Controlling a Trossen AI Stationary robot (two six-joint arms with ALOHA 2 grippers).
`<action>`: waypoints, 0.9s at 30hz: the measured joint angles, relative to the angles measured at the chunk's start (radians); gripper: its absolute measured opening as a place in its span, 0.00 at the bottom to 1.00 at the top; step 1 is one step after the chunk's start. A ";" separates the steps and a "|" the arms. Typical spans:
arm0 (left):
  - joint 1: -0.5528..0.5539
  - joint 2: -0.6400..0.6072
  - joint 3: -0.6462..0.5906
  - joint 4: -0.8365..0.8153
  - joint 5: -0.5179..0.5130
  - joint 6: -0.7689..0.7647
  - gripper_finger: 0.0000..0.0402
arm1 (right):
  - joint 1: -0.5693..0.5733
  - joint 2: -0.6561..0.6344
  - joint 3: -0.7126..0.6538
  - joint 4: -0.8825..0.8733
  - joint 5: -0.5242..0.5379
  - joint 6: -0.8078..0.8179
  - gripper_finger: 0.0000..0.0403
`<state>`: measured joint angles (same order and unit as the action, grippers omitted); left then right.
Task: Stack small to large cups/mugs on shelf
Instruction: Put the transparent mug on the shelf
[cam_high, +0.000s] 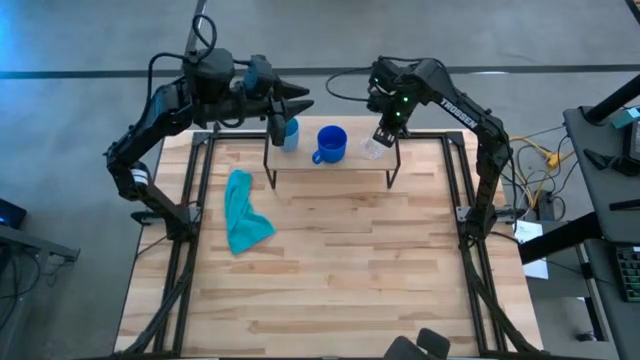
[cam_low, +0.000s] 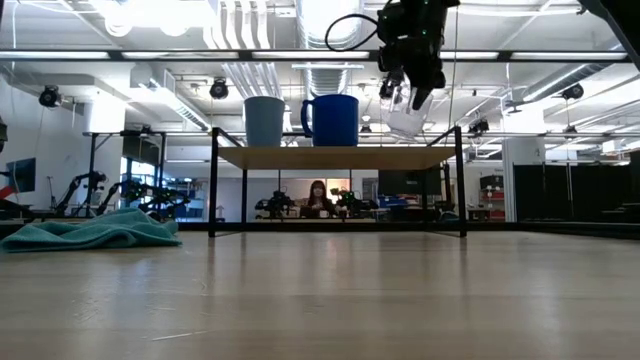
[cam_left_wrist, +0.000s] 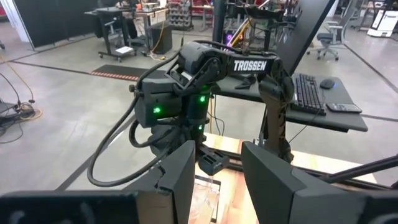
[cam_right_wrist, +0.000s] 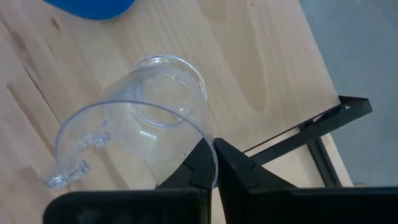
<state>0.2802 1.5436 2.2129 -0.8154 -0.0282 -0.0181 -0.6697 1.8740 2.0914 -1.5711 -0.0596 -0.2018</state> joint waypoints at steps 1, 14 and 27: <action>0.000 0.000 -0.001 -0.001 0.000 0.000 0.29 | 0.000 0.000 0.000 0.000 0.000 0.003 0.02; 0.000 0.000 -0.010 -0.035 0.000 0.000 0.29 | 0.000 0.000 -0.036 0.000 0.009 0.064 0.02; 0.000 0.000 -0.010 -0.034 -0.001 0.000 0.29 | 0.000 0.000 -0.046 0.000 0.012 0.072 0.02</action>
<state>0.2802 1.5436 2.2024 -0.8494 -0.0288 -0.0181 -0.6697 1.8740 2.0453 -1.5711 -0.0477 -0.1297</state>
